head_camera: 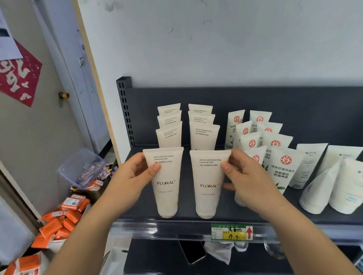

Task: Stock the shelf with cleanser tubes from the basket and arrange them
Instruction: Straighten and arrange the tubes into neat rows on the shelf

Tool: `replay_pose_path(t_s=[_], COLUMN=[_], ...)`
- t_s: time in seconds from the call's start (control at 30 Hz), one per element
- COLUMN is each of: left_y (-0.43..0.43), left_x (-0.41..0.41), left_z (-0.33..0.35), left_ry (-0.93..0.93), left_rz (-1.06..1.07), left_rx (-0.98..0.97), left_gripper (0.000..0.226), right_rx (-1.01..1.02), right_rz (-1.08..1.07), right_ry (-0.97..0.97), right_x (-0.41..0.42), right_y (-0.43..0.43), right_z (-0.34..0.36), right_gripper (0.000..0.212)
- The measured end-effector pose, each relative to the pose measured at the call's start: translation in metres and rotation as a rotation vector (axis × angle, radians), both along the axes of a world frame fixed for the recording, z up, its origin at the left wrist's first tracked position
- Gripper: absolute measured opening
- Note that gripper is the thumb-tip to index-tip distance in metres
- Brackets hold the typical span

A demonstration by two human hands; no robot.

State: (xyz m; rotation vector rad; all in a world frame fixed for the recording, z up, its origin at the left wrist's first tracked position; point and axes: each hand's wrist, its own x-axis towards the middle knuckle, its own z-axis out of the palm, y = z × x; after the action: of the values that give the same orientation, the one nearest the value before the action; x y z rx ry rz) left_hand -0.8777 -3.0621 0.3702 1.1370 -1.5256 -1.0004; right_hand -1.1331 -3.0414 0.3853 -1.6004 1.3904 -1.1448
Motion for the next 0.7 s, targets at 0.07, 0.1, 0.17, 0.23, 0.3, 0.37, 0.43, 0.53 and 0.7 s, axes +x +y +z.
replay_pose_path(t_s=[0.07,0.1,0.17,0.23,0.3,0.37,0.43,0.53,0.7], left_y=[-0.002,-0.003,-0.005,-0.006,-0.007,-0.009,-0.018,-0.043,-0.082], left_x=[0.001,0.001,0.003,0.006,0.010,0.016,0.023,0.025,0.001], left_z=[0.000,0.000,0.000,0.001,0.004,0.012,0.023,0.039,0.061], left_ry=[0.005,0.012,0.038,0.036,0.034,0.076,0.087,0.067,-0.308], left_rz=[-0.021,-0.030,-0.049,-0.074,-0.109,-0.095,-0.016,0.123,0.153], left_rx=[-0.002,-0.002,0.009,0.019,0.024,0.026,-0.006,-0.074,-0.101], left_gripper=[0.027,0.026,0.027,0.035,0.051,0.059,0.060,0.034,0.035], right_rx=[0.008,0.009,0.007,0.010,-0.001,-0.053,-0.141,-0.210,-0.151], right_rz=[0.005,0.005,0.002,0.003,0.002,-0.037,-0.112,-0.167,-0.125], right_ry=[-0.011,-0.011,-0.008,-0.004,0.024,0.081,0.142,0.171,0.638], right_x=[0.000,0.001,0.001,0.000,-0.002,-0.007,-0.013,-0.017,0.001], right_y=[0.000,0.000,0.000,0.002,0.006,0.008,0.007,-0.008,-0.066], right_z=[0.002,0.002,0.002,0.002,0.007,0.022,0.046,0.085,0.103], right_gripper=[0.014,0.014,0.014,0.014,0.018,0.025,0.026,0.017,0.028])
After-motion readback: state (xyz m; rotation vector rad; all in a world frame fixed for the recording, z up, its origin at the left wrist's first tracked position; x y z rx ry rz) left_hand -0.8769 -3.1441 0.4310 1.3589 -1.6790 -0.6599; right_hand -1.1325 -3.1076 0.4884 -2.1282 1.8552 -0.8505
